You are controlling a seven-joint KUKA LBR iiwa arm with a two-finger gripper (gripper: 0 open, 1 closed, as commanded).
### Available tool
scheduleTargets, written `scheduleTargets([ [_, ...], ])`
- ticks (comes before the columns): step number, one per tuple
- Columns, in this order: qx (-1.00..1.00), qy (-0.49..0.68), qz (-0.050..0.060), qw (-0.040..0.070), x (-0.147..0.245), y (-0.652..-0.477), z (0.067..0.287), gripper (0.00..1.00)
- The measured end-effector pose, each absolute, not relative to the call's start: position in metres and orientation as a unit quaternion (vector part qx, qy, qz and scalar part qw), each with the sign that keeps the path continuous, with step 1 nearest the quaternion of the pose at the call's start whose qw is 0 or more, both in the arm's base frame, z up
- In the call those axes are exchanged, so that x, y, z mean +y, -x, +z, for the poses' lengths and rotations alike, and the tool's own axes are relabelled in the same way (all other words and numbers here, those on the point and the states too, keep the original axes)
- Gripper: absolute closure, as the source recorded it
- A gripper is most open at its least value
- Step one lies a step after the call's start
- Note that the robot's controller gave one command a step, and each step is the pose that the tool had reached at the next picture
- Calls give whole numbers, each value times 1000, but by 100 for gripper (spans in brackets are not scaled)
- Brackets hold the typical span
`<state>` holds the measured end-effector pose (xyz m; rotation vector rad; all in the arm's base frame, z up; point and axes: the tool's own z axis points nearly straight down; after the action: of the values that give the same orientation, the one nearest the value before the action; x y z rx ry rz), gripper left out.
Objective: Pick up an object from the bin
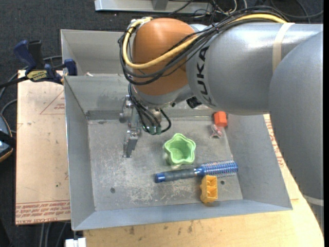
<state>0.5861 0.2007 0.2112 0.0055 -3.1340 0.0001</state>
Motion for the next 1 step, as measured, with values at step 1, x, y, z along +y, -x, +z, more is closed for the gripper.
scheduleTargets([
  [1,-1000,-30,2,4,70,-536,117,0],
])
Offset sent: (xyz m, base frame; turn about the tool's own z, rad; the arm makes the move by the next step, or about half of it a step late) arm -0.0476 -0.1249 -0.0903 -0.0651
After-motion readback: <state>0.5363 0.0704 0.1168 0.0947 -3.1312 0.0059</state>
